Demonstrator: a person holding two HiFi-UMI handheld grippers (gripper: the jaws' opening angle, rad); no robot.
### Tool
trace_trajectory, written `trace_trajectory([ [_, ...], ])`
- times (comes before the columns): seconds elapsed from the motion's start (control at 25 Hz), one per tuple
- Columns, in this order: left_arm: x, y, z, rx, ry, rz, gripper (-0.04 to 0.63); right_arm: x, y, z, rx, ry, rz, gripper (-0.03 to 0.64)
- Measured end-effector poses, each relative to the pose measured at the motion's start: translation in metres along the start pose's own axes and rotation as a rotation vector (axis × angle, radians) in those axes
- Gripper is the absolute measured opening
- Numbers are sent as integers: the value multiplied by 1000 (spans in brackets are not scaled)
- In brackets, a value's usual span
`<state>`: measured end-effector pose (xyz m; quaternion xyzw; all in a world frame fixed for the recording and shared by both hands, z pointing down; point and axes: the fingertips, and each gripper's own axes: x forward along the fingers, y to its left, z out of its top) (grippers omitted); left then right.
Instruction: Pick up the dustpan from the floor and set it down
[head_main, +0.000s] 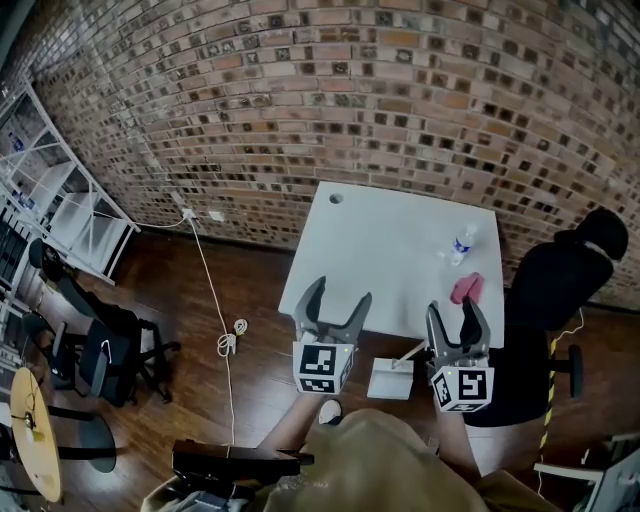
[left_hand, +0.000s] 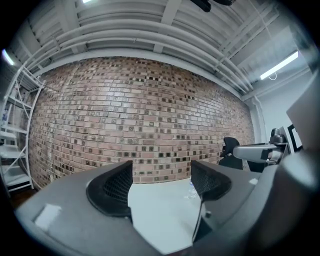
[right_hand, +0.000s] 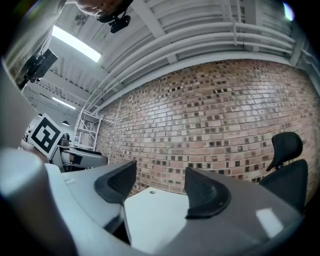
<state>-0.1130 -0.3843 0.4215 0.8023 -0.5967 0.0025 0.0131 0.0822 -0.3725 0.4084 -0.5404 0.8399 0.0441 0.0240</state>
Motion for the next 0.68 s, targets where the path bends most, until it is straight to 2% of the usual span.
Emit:
trace_trajectory([
  [0.24, -7, 10, -2, -6, 0, 14, 359, -3, 5, -2, 5, 2, 2, 302],
  [0.52, -4, 5, 1, -9, -8, -17, 359, -10, 6, -1, 10, 4, -12, 294],
  [0.68, -8, 8, 0, -37, -4, -21, 359, -11, 11, -6, 15, 18, -4, 290],
])
